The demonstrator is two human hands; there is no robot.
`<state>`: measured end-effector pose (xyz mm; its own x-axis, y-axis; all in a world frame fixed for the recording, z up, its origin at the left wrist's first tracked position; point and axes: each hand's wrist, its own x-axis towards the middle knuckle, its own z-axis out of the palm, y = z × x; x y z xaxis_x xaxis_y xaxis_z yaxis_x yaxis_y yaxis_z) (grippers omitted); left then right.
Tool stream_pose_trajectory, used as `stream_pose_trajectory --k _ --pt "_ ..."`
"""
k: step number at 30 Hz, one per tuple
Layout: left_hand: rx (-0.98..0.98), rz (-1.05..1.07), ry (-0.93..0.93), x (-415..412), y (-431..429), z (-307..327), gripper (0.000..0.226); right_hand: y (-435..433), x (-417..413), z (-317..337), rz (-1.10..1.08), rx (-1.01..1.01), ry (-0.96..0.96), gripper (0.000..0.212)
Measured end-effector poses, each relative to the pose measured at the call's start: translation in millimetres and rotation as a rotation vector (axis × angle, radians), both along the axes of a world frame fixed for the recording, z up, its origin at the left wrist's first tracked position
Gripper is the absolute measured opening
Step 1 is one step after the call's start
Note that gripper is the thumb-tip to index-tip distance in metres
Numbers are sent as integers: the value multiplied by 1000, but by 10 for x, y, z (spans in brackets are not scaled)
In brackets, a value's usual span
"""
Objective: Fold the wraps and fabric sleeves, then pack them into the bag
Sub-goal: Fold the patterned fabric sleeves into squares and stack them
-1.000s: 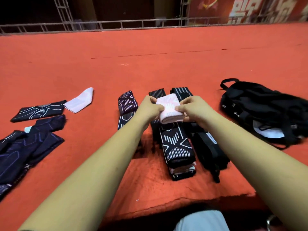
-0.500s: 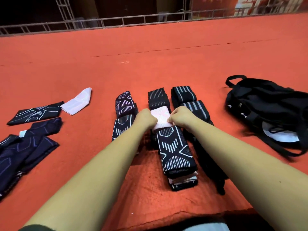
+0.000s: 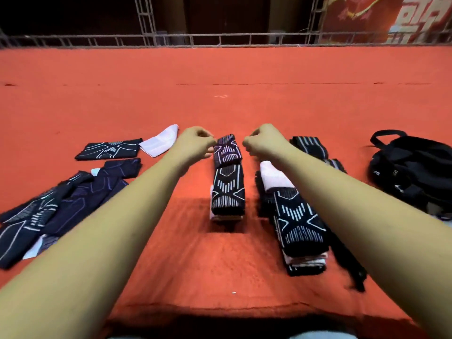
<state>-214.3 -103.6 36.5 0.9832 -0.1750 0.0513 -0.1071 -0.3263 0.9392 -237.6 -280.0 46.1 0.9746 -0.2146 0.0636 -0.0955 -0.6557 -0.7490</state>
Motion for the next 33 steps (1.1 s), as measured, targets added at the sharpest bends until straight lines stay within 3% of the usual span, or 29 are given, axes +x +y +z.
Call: stream_pose_trajectory --k 3,9,13,17,20,24,27,33 --pt "199 181 -54 -160 845 -218 7 687 65 -152 111 51 39 21" --pt "527 472 -22 -529 2320 -756 11 1971 197 -692 306 88 99 15" --pt "687 570 49 -539 3014 -1204 33 2562 116 -1040 427 58 156 10" --pt "828 485 89 -504 3152 -1525 66 2847 74 -1355 450 -5 174 13" --pt "875 461 -12 -522 3142 -1753 84 2942 102 -1517 425 -205 71 37" --pt "863 519 -238 -563 3166 -1947 66 2993 241 -1608 390 -433 -116 49" --pt "861 510 -277 -554 3173 -1978 61 3071 425 -1699 452 -430 -64 59" --pt "852 539 -314 -551 3185 -2002 63 3228 645 -1849 346 -532 -148 28"
